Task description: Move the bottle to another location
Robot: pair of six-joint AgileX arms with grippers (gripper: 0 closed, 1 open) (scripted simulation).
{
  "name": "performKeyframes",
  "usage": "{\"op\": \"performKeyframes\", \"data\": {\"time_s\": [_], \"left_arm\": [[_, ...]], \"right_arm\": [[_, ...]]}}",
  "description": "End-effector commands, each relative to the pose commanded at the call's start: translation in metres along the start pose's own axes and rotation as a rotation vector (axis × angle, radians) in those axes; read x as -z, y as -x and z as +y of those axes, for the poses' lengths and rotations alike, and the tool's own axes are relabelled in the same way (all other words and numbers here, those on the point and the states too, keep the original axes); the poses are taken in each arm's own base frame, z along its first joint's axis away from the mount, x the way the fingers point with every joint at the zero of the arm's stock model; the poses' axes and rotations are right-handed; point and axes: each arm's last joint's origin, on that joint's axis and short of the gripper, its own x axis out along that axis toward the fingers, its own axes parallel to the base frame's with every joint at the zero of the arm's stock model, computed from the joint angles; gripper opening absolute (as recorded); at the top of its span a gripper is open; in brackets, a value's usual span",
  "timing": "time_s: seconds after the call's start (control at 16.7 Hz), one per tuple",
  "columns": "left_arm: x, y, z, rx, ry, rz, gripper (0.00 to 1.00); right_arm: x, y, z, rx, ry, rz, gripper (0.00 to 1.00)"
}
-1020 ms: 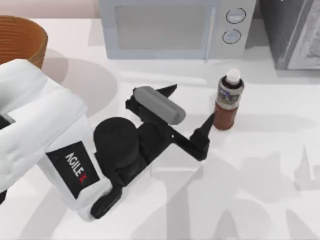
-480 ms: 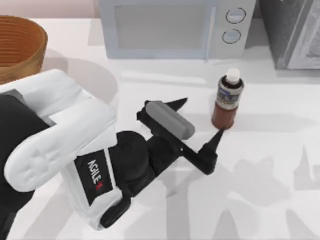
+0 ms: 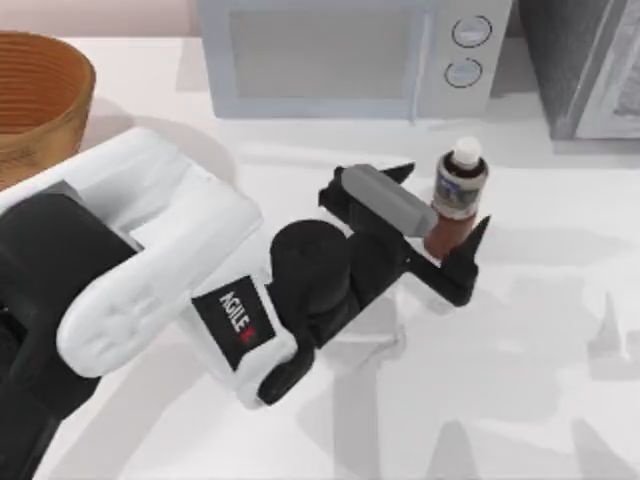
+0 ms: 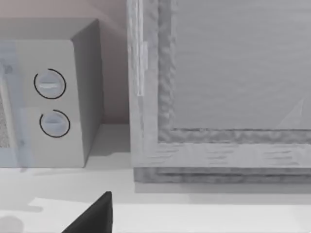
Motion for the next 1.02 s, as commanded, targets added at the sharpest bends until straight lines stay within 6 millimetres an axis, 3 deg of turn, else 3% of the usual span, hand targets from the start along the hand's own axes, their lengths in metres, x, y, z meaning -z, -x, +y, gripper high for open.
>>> {"op": "performKeyframes", "data": {"time_s": [0.24, 0.6, 1.02], "left_arm": [[-0.002, -0.036, 0.0, 0.0, 0.0, -0.001, 1.0], [-0.003, -0.042, 0.0, 0.0, 0.0, 0.002, 1.0], [-0.003, -0.042, 0.0, 0.0, 0.0, 0.002, 0.47]], "right_arm": [[0.0, 0.0, 0.0, 0.0, 0.0, 0.0, 1.0], [0.0, 0.0, 0.0, 0.0, 0.0, 0.0, 1.0], [0.0, 0.0, 0.0, 0.0, 0.0, 0.0, 1.0]]}}
